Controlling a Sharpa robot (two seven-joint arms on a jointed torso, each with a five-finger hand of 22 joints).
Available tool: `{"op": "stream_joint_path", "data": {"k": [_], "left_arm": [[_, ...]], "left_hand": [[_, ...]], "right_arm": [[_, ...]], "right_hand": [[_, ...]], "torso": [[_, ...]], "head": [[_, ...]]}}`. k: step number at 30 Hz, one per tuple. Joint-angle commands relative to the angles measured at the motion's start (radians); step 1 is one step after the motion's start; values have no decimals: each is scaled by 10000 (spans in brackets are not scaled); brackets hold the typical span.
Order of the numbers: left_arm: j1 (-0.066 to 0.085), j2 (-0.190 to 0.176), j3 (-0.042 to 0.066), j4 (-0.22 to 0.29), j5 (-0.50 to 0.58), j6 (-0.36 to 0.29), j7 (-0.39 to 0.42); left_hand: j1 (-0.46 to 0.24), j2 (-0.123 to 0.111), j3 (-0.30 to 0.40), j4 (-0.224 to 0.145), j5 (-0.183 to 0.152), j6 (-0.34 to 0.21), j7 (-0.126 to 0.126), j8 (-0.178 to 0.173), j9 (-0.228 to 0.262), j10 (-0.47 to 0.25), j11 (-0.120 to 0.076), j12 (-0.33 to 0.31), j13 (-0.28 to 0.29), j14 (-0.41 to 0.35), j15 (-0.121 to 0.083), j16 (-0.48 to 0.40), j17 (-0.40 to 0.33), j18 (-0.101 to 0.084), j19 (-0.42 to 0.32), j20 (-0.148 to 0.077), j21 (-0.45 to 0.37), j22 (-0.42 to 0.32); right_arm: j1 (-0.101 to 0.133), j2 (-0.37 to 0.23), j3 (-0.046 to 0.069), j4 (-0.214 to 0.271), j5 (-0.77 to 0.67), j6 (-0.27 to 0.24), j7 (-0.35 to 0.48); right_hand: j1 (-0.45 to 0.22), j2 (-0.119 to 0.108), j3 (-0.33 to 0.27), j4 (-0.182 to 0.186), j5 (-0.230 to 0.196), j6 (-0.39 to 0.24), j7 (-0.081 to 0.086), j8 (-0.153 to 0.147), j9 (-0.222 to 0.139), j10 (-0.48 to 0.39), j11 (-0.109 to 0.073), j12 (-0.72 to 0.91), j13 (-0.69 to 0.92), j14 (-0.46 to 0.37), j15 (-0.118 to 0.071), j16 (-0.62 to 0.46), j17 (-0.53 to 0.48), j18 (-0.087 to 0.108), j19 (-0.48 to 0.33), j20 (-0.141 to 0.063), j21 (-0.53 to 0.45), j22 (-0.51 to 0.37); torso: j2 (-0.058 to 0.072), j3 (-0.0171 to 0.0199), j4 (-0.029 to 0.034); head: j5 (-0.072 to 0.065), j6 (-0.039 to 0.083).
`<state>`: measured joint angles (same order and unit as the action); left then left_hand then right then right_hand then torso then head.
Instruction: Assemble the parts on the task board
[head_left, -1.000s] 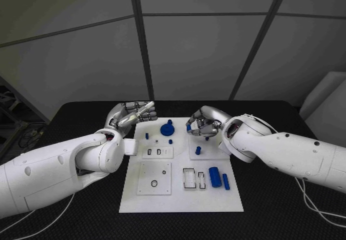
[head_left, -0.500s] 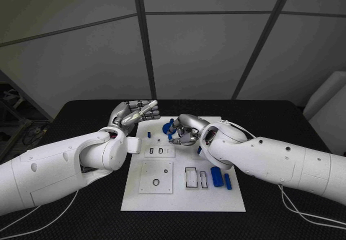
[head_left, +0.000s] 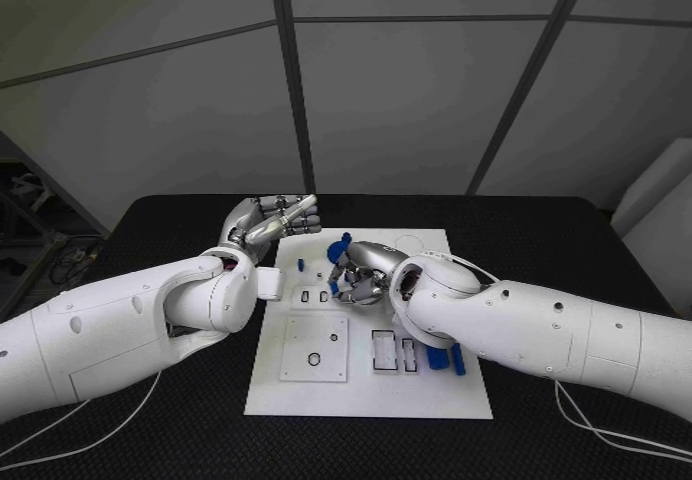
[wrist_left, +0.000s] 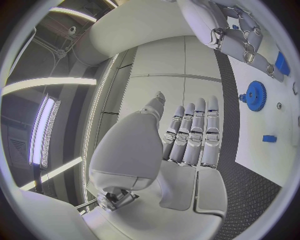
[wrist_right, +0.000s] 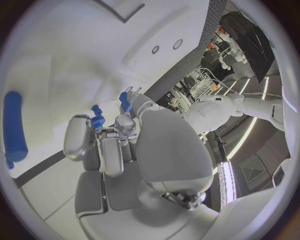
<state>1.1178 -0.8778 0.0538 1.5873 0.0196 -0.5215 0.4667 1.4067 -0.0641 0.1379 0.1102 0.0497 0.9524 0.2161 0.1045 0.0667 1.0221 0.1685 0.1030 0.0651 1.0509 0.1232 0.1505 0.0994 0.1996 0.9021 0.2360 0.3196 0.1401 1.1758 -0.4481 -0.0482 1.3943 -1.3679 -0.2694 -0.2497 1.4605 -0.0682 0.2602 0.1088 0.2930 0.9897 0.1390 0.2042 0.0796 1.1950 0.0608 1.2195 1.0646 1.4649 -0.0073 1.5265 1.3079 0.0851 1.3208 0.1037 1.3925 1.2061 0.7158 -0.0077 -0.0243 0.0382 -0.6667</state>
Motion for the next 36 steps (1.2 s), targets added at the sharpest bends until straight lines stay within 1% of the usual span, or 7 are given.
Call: {"op": "stream_joint_path", "data": {"k": [1, 8, 15, 17, 20, 23, 36], "left_arm": [[15, 19, 9, -18, -79, 20, 63], [16, 32, 9, -52, -79, 47, 41], [16, 39, 10, -82, -79, 86, -6], [17, 43, 10, -98, -79, 96, -17], [17, 41, 10, -123, -79, 97, -25], [17, 35, 10, -133, -79, 111, -35], [18, 40, 10, -138, -79, 131, -40]], "left_hand": [[-4, 125, -7, -45, -24, 22, 31, -67, -2, 35, 32, -64, 0, 3, 73, -41, -10, -185, 87, -1, -38, -13], [-8, 124, -8, -46, -25, 23, 32, -69, -2, 36, 32, -65, 0, 3, 74, -44, -10, -185, 87, -1, -39, -14], [-12, 122, -11, -47, -25, 23, 33, -71, -2, 36, 33, -67, 0, 3, 74, -46, -11, -186, 87, -1, -40, -15], [-12, 122, -11, -47, -25, 23, 33, -71, -2, 36, 33, -67, 0, 3, 74, -46, -11, -186, 87, -1, -40, -15], [-23, 117, -17, -46, -25, 22, 36, -76, -3, 34, 35, -72, -1, 2, 75, -52, -11, -186, 87, 0, -42, -17], [-23, 117, -17, -46, -25, 22, 36, -76, -3, 34, 35, -72, -1, 2, 75, -52, -11, -186, 87, 0, -42, -17], [-33, 115, -22, -47, -25, 22, 38, -82, -4, 28, 39, -80, -3, -2, 78, -61, -13, -188, 85, 1, -46, -20]], "right_arm": [[-13, 51, -8, -12, -334, 59, -116], [-39, 111, -17, -81, -426, 57, -134], [-46, 158, -18, -140, -445, 172, -118], [-47, 174, -19, -137, -447, 237, -123], [-48, 196, -19, -154, -448, 336, -141], [-49, 207, -19, -183, -449, 410, -161], [-52, 275, -19, -227, -498, 596, -211]], "right_hand": [[-58, 25, 42, 0, -34, 13, 86, 28, 17, -20, 16, -51, -9, 820, -16, 28, 1567, -89, 37, -25, 17, 2], [-58, 25, 42, 0, -34, 13, 86, 28, 17, -20, 16, -51, -9, 820, -16, 28, 1567, -89, 37, -25, 17, 2], [-76, 11, 43, 2, -37, 7, 89, 27, 15, -20, 20, -51, -7, 824, -12, 33, 1582, -89, 38, -23, 18, 4], [-76, 11, 43, 2, -37, 7, 89, 27, 15, -20, 20, -51, -7, 824, -12, 33, 1582, -89, 38, -23, 18, 4], [-89, -6, 41, 0, -43, 3, 90, 28, 14, -15, 22, -46, 1, 825, -9, 35, 1586, -91, 43, -20, 22, 12], [-96, -21, 41, -3, -48, 0, 91, 28, 12, -29, 23, -58, -15, 825, -7, 35, 1588, -90, 41, -18, 20, 9], [-156, -98, 51, -13, -74, -81, 119, -6, -12, -97, 44, -115, -80, 822, 9, 29, 1574, -86, 26, -4, 9, -8]], "torso": [[-4, 1, -6], [-3, -7, 10], [-8, -5, -7], [-11, -8, 0], [-9, 2, -6], [-9, -7, 3], [-10, -4, 6]], "head": [[12, -17], [-37, -59], [3, -102], [0, -107], [1, -105], [-12, -100], [9, -131]]}}
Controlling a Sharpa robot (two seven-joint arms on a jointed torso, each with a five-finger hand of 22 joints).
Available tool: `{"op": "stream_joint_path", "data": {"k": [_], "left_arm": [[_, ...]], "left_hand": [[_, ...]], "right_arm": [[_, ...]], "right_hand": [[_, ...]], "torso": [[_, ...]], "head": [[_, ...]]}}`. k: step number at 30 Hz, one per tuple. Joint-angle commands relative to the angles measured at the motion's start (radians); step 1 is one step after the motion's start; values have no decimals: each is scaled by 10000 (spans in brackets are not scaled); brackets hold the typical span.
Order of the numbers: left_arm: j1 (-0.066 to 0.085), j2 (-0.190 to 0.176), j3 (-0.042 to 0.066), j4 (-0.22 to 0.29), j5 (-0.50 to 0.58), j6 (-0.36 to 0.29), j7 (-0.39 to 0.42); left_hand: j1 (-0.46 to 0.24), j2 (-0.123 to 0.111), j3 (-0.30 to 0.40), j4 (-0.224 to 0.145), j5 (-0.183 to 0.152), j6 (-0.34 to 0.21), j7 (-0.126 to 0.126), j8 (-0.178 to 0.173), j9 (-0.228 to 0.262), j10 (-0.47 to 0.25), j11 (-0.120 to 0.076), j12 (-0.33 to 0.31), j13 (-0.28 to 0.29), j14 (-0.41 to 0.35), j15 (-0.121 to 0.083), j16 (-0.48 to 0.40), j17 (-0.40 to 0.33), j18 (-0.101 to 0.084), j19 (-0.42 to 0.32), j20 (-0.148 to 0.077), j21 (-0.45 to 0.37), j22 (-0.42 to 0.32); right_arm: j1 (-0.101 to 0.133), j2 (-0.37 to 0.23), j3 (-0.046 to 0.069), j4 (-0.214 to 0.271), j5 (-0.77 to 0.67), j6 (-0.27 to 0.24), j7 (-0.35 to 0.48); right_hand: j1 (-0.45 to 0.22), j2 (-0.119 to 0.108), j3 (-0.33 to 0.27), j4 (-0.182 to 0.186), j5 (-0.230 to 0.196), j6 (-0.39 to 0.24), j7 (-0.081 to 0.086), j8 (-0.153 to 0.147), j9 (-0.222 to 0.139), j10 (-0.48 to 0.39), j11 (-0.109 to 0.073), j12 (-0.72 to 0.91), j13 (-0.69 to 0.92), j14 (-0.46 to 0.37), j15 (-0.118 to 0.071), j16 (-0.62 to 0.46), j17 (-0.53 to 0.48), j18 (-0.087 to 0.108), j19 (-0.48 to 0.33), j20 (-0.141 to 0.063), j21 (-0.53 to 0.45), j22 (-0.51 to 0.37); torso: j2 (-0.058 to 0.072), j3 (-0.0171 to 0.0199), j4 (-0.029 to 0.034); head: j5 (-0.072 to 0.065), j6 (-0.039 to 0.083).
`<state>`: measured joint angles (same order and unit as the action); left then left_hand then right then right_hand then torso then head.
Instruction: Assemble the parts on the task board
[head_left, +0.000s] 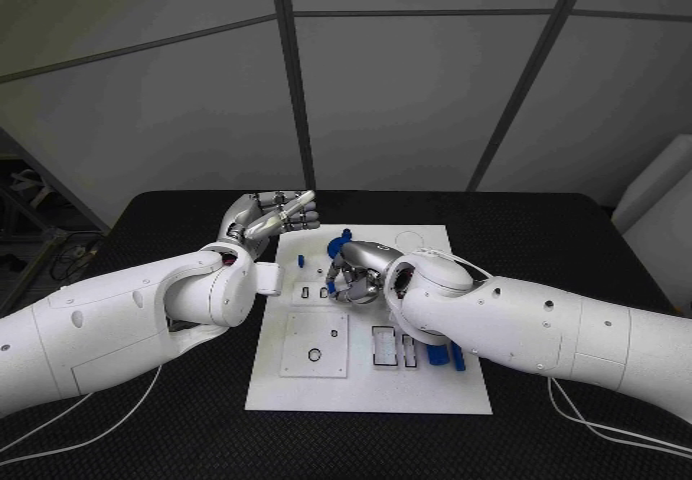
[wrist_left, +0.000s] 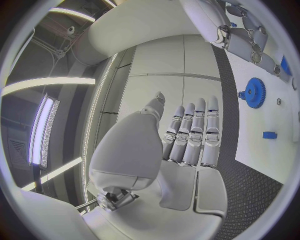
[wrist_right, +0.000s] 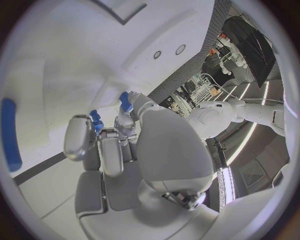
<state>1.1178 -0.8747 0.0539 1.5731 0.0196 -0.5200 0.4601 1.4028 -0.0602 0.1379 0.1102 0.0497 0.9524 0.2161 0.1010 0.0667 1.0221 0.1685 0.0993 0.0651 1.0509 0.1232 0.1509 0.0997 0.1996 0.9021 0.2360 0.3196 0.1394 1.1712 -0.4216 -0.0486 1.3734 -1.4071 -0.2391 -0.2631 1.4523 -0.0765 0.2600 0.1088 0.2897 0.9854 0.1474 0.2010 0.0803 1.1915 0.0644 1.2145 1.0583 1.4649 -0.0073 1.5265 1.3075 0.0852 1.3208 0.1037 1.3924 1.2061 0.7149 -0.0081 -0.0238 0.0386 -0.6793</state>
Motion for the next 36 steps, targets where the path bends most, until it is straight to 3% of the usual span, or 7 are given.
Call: {"op": "stream_joint_path", "data": {"k": [1, 11, 36], "left_arm": [[18, 8, 9, 2, -79, 117, 26], [18, 18, 9, -1, -79, 128, 26], [18, 24, 9, -22, -79, 121, 31]], "left_hand": [[6, 76, -22, -47, -25, 22, 38, -47, -4, 28, 38, -43, -3, -2, 78, -65, -15, -187, 85, 1, -47, -13], [6, 76, -22, -47, -25, 22, 38, -47, -4, 28, 38, -43, -3, -2, 78, -65, -15, -187, 85, 1, -47, -13], [-8, 76, -27, -52, -25, 25, 41, -56, -4, 15, 44, -60, -6, -8, 83, -81, -18, -189, 83, 3, -54, -18]], "right_arm": [[-7, 12, -15, -21, -118, 305, -82], [-7, 18, -15, -41, -151, 307, -66], [-8, 61, -16, -44, -203, 256, -79]], "right_hand": [[-76, -17, 54, -13, -41, -42, 37, 25, -19, -64, 9, -67, -18, 822, 9, 29, 1578, -86, 26, -4, 9, -9], [-212, -193, 105, -25, -75, -461, 173, -176, -116, -278, 124, -225, -199, 812, 100, 12, 1549, -74, -32, 67, -36, -76], [-372, -376, 116, -12, -154, -815, 284, -324, -142, -520, 235, -370, -393, 822, 202, 31, 1603, -62, -83, 167, -75, -128]], "torso": [[-5, 1, -2], [-1, 4, 0], [-2, -2, 1]], "head": [[4, -10], [8, 5], [0, -7]]}}
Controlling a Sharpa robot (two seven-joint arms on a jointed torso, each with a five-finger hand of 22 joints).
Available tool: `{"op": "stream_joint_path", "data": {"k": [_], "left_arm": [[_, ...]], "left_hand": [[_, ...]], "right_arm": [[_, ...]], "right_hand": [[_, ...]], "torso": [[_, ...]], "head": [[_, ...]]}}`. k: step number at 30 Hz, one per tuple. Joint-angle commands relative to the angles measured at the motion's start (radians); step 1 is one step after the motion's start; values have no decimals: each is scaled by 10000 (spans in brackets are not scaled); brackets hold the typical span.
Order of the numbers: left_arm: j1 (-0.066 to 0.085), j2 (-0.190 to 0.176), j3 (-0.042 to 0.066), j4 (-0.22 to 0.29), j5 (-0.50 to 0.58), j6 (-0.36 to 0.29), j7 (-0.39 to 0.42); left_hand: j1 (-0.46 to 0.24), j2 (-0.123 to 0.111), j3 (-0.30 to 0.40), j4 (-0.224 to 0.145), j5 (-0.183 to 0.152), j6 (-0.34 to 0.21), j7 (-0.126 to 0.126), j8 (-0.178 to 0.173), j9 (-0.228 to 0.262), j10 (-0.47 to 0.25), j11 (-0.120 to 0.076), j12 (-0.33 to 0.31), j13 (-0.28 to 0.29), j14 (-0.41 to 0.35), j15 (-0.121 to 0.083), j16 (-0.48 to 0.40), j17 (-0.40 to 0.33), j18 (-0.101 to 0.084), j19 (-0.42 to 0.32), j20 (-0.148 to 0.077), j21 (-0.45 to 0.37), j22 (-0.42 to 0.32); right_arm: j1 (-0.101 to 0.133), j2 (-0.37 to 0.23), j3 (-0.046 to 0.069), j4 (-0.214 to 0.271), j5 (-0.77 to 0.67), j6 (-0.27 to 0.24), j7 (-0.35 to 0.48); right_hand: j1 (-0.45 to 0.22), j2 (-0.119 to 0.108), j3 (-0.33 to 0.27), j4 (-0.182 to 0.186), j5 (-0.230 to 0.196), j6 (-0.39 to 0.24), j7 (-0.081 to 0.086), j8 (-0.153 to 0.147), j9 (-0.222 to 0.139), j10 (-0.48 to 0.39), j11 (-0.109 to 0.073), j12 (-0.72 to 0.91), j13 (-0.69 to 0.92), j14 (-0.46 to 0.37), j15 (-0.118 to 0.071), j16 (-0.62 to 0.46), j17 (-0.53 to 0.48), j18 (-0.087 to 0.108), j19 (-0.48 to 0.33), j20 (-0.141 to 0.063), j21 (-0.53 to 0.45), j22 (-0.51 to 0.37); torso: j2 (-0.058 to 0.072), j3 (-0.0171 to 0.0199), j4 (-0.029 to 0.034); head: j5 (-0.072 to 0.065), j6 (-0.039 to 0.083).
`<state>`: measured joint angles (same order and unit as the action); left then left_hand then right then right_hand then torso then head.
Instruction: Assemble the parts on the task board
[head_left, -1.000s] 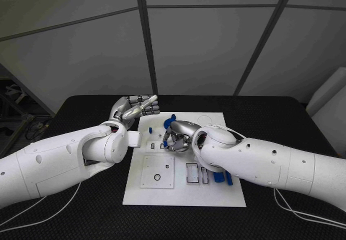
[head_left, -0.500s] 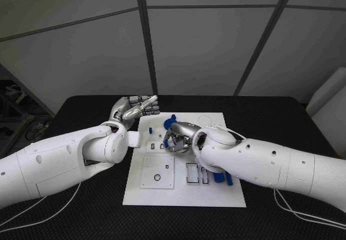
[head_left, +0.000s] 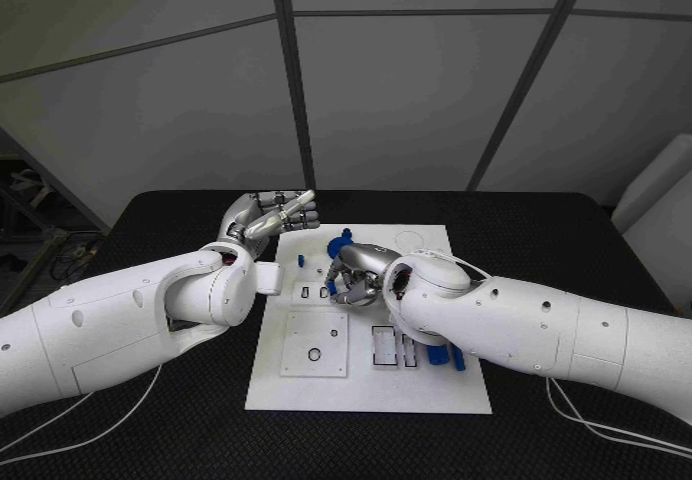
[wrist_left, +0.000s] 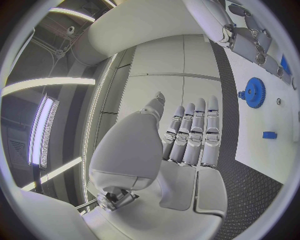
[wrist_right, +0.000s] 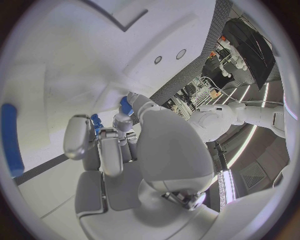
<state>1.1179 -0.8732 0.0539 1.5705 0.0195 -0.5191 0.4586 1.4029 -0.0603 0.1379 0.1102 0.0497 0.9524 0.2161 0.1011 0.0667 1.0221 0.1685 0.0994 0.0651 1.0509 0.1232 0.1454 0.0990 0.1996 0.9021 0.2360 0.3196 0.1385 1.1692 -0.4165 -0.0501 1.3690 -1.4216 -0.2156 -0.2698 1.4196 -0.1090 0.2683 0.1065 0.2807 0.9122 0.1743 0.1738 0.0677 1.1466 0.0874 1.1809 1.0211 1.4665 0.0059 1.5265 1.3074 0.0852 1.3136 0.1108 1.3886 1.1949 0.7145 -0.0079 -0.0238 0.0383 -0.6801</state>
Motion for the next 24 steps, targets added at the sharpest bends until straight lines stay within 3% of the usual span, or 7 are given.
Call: {"op": "stream_joint_path", "data": {"k": [1, 14, 22, 24], "left_arm": [[17, 8, 9, 4, -78, 111, 46], [17, 10, 9, -4, -78, 120, 33], [17, 5, 9, -33, -199, 94, -57], [17, -5, 9, -57, -293, 74, -129]], "left_hand": [[-9, 76, -27, -52, -25, 25, 41, -57, -4, 15, 44, -61, -6, -8, 83, -26, -11, -189, 83, 3, -54, -10], [-9, 76, -27, -52, -25, 25, 41, -57, -4, 15, 44, -61, -6, -8, 83, -26, -11, -189, 83, 3, -54, -10], [-16, 76, -30, -74, -25, 33, 24, -76, -4, 27, 38, -75, -3, -5, 84, -52, -12, -188, 86, 5, -65, -19], [-50, 71, -44, -88, -24, 81, -42, -79, 2, 132, -6, -51, 10, 25, 63, -69, -7, -180, 107, -2, -69, -28]], "right_arm": [[11, 10, -1, -2, -59, 7, -15], [11, 18, -1, 0, -62, -289, 20], [1, -98, 0, 141, -14, -1063, 490], [-3, -214, 1, 234, 91, -1293, 794]], "right_hand": [[-63, -68, 25, 16, -91, -124, 23, -69, -18, -91, 12, -45, -36, 810, 79, 37, 1619, -61, -15, 104, -38, -18], [-169, -211, -59, 75, -371, -707, 138, -251, -19, -785, 129, -544, -711, 792, 185, 17, 1574, -26, -152, 211, -139, -178], [-231, -386, -244, 165, -398, -1042, 211, -290, -7, -965, 206, -614, -880, 756, 253, -31, 1464, -2, -247, 276, -206, -286], [-259, -457, -395, 216, -153, -1105, 224, -249, 8, -971, 221, -570, -877, 708, 269, -100, 1306, 30, -363, 298, -293, -437]], "torso": [[-1, -5, 3], [2, 2, -1], [-2, 7, -1], [-14, 9, -5]], "head": [[3, 4], [8, 18], [-1, 54], [12, 56]]}}
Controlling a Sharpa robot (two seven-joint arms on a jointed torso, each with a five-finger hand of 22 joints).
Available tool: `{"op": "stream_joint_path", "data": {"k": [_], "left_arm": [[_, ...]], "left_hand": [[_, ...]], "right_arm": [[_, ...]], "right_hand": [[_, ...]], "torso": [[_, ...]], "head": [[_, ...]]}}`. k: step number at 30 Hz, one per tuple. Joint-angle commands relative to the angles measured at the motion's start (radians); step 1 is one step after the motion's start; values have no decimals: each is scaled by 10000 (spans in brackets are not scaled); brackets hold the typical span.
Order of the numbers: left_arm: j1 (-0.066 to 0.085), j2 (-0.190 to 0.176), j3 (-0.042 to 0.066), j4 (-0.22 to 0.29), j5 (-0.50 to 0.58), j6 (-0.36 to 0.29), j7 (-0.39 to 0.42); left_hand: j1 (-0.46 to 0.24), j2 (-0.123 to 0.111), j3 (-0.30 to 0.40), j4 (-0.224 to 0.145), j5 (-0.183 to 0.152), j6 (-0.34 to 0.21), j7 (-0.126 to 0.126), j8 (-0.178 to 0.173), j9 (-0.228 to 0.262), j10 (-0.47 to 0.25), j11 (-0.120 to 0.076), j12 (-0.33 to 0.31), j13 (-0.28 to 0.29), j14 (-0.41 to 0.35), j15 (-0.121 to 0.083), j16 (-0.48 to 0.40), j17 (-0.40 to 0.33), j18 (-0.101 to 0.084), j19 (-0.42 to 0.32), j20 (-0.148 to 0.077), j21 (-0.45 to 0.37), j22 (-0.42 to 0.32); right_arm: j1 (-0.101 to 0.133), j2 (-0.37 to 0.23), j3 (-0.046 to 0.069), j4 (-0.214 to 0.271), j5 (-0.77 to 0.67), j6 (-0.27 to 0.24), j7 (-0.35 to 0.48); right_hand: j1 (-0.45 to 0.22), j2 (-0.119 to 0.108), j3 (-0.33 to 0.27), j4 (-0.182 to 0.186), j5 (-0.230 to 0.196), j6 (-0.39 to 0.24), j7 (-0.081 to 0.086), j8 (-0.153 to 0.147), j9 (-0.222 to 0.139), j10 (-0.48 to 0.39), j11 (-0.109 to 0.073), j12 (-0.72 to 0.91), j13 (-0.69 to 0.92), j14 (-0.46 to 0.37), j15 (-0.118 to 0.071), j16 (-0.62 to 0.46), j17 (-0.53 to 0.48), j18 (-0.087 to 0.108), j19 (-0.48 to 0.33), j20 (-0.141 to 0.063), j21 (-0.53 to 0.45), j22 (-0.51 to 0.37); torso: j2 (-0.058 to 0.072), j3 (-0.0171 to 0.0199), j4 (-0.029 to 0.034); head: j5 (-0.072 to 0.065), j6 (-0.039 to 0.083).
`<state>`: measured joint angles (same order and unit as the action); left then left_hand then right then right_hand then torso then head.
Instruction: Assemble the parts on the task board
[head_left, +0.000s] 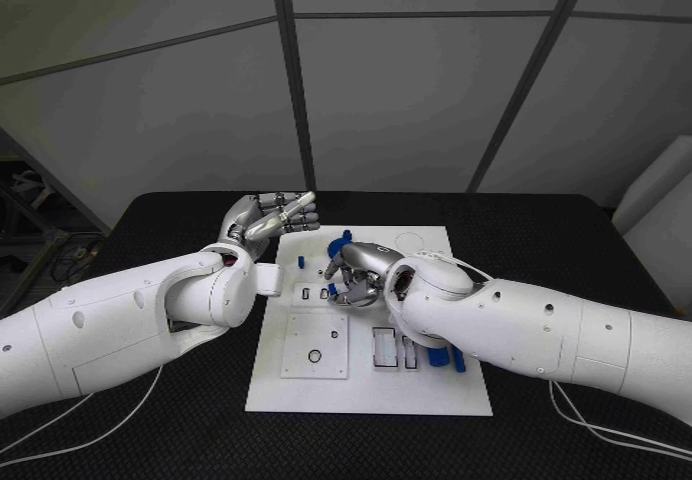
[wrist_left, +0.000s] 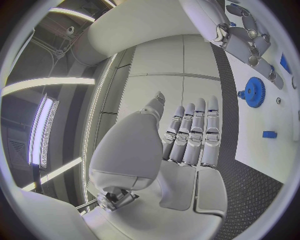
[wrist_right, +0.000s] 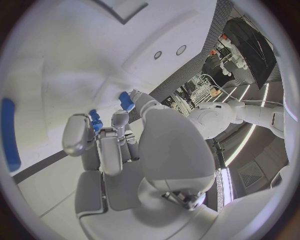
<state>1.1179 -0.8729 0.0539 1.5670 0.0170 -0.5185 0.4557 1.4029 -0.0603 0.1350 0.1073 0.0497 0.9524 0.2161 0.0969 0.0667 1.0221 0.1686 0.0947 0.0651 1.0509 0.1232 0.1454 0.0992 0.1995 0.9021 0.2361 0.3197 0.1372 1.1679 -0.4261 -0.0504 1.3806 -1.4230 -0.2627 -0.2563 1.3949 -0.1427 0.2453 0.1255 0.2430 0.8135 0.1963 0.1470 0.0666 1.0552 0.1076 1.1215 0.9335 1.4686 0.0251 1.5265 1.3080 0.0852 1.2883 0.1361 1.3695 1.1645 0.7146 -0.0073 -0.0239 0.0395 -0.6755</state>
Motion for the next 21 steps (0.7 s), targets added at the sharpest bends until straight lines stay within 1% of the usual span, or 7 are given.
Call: {"op": "stream_joint_path", "data": {"k": [1, 4, 8, 10, 13, 17, 21], "left_arm": [[17, -17, 10, -38, -322, 69, -144], [17, -47, 10, -87, -508, 125, -284], [17, -113, 10, -206, -797, 337, -592], [18, -146, 10, -291, -1090, 519, -834], [26, -195, 10, -471, -1808, 882, -1363], [72, -254, 11, -649, -2801, 1296, -2215], [177, -266, 13, -790, -4197, 2004, -3626]], "left_hand": [[-75, 71, -23, -65, -25, 116, -71, -37, 6, 246, -44, 35, 25, 67, 42, -67, -1, -173, 130, -10, -66, -18], [-172, 70, -55, -53, -24, 168, -140, -60, 6, 708, -153, 202, 75, 258, -40, -21, 36, -152, 239, -55, -31, -13], [-344, 38, -143, -23, -21, 361, -220, -56, 18, 1202, -302, 277, 73, 914, -240, 221, 191, -136, 675, -233, 167, 55], [-401, 57, -165, -5, -16, 500, -235, -29, 30, 1439, -367, 309, 78, 1357, -371, 410, 311, -130, 970, -353, 327, 121], [-508, 59, -228, 40, -18, 859, -348, 72, 64, 1975, -555, 402, 117, 2291, -645, 841, 624, -128, 1599, -615, 713, 294], [-522, 6, -271, 45, -10, 1192, -655, 131, 98, 2789, -917, 627, 281, 3838, -1120, 1859, 1353, -143, 2716, -1104, 1542, 710], [-714, -45, -374, 145, -11, 1354, -857, 169, 149, 3393, -1166, 1023, 619, 4546, -1381, 3130, 2292, -180, 3356, -1399, 2356, 1190]], "right_arm": [[9, -203, 4, 184, 182, -936, 843], [9, -494, 7, 418, 419, -1160, 1342], [26, -1123, 15, 941, 1071, -1171, 2228], [65, -1485, 19, 1247, 1431, -1004, 2678], [216, -2136, 24, 1769, 2195, -615, 3265], [416, -2840, 41, 2157, 3461, 125, 3790], [620, -3432, 90, 2229, 4919, 895, 4112]], "right_hand": [[-12, -125, -222, 39, 342, -63, -17, 83, 41, -17, 7, 75, 37, 636, 72, -181, 1115, 67, -235, 49, -196, -304], [10, -101, -355, 46, 419, 196, -203, 288, 96, -48, -140, 64, -39, 398, -37, -554, 361, 259, -880, -11, -702, -1179], [80, -1, -541, 73, 333, 497, -437, 440, 92, -1042, -365, -1183, -1597, -781, -231, -2507, -2626, 870, -3377, -194, -3016, -4546], [161, 69, -486, 144, 186, 571, -475, 424, 61, -1563, -327, -2371, -2610, -2895, -145, -5484, -6253, 976, -4609, -157, -4382, -5717], [469, 36, -120, 240, 290, 868, -366, 403, 41, -1429, -141, -4558, -4487, -4713, 284, -8183, -7926, 800, -5789, 237, -6268, -6725], [1003, -164, 625, 123, 123, 1317, -261, 196, 8, -389, 87, -7064, -6915, -4493, 572, -10586, -9457, 991, -6084, 852, -8341, -7993], [854, -31, 1073, 140, 79, 1610, -53, -68, 19, 176, 228, -8325, -8098, -3811, 666, -12065, -10238, 990, -5574, 910, -9228, -8617]], "torso": [[-19, 0, -6], [-26, -5, -9], [-48, -7, -33], [-78, -9, -51], [-136, -2, -62], [-200, 11, -77], [-271, 26, -72]], "head": [[7, 11], [31, 20], [74, 48], [95, 53], [139, 52], [175, 35], [203, 35]]}}
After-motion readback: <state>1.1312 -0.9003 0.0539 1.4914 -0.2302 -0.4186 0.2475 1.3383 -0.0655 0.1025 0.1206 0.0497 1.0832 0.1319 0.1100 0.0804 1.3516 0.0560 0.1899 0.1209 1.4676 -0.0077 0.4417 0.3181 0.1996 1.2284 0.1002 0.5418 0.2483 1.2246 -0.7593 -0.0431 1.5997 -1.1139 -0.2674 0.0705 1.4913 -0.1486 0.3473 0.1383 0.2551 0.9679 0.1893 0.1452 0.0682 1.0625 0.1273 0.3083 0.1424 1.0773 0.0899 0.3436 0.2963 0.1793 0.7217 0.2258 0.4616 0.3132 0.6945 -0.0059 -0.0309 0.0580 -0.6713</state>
